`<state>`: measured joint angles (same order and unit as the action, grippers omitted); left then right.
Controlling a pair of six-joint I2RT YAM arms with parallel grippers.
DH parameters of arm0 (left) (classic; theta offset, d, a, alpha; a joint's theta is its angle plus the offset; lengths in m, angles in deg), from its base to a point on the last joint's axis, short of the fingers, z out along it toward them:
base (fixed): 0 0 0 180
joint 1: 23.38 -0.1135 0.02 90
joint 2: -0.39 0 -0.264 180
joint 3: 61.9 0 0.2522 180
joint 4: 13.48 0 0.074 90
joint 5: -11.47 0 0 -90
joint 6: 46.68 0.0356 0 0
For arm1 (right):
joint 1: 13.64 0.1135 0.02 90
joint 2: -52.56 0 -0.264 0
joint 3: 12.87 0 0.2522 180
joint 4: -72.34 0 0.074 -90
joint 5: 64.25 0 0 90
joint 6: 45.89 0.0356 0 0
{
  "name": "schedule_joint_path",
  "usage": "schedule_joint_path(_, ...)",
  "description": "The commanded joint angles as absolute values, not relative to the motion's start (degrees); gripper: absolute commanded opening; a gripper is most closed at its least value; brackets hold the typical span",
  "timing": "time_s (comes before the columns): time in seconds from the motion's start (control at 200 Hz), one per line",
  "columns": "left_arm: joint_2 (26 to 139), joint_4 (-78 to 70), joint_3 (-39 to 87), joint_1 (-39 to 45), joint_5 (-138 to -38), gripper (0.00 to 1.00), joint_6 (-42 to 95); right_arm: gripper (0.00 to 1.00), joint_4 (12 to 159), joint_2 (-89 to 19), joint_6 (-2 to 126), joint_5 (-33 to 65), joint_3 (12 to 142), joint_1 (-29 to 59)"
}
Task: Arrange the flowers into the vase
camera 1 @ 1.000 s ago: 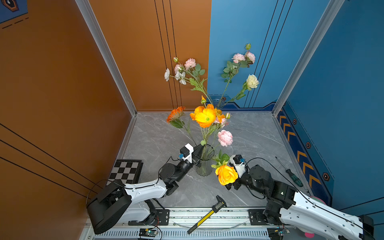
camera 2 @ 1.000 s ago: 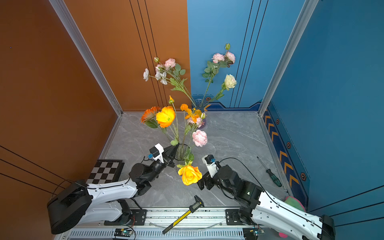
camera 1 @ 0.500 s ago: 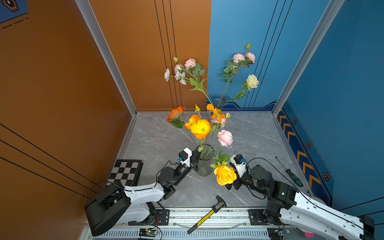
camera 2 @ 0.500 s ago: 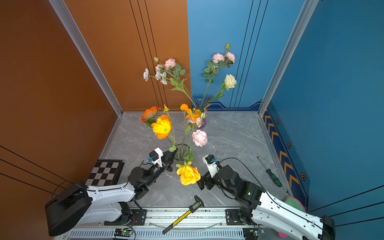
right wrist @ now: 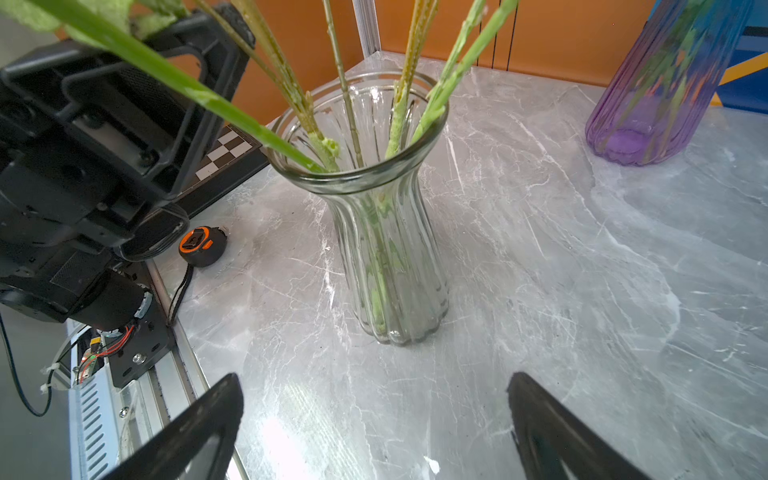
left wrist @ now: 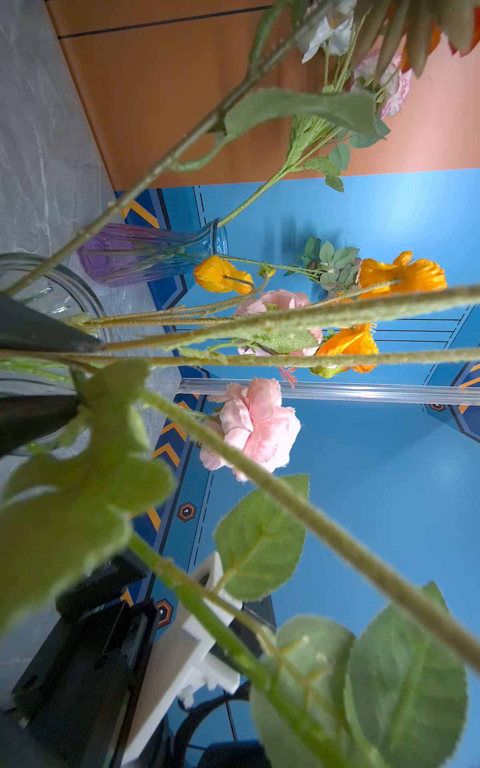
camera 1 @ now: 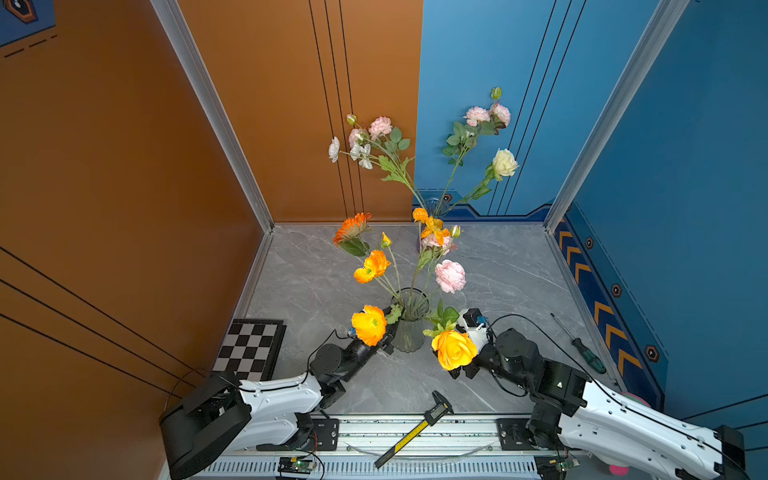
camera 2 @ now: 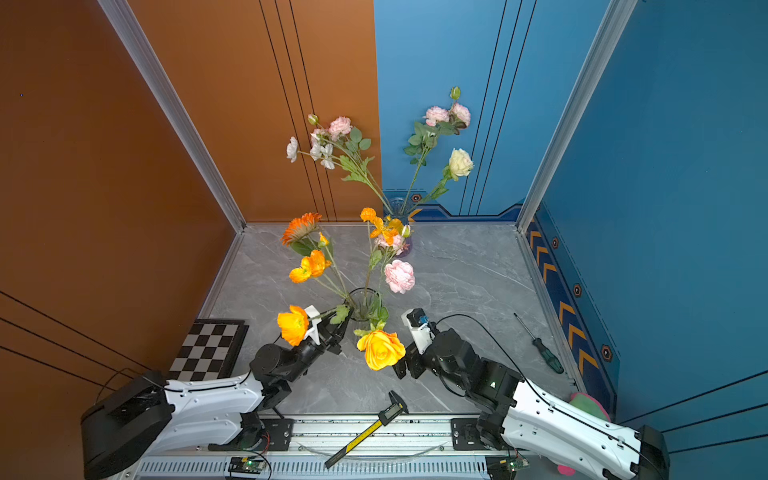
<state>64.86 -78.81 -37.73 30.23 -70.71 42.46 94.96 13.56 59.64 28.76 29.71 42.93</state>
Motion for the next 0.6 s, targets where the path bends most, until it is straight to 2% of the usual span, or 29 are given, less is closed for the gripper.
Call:
schedule_joint_path(0.0,62.56,-79.67,-39.39,31.71,-67.68,0.24,42.53,1.00,93.92,13.54,59.96,28.17,30.33,42.95)
schedule_joint_path(0.06,61.16,-78.69,-40.24,32.20,-66.89,0.25,42.62,1.00,93.80,13.41,59.91,28.08,30.42,42.91)
schedule_joint_path(0.18,57.27,-75.76,-42.08,32.75,-65.53,0.37,42.80,1.00,93.62,13.03,59.84,27.94,30.77,42.97)
schedule_joint_path(0.42,47.44,-60.28,-41.91,32.96,-66.87,0.58,43.15,1.00,92.95,12.83,60.01,27.90,30.53,43.05)
schedule_joint_path(0.501,45.58,-58.10,-42.57,32.88,-67.28,0.61,43.26,1.00,92.44,13.76,60.31,27.80,29.95,42.79)
schedule_joint_path(0.596,44.15,-56.33,-43.57,32.90,-67.23,0.69,42.22,1.00,92.16,15.77,60.85,27.76,28.98,41.89)
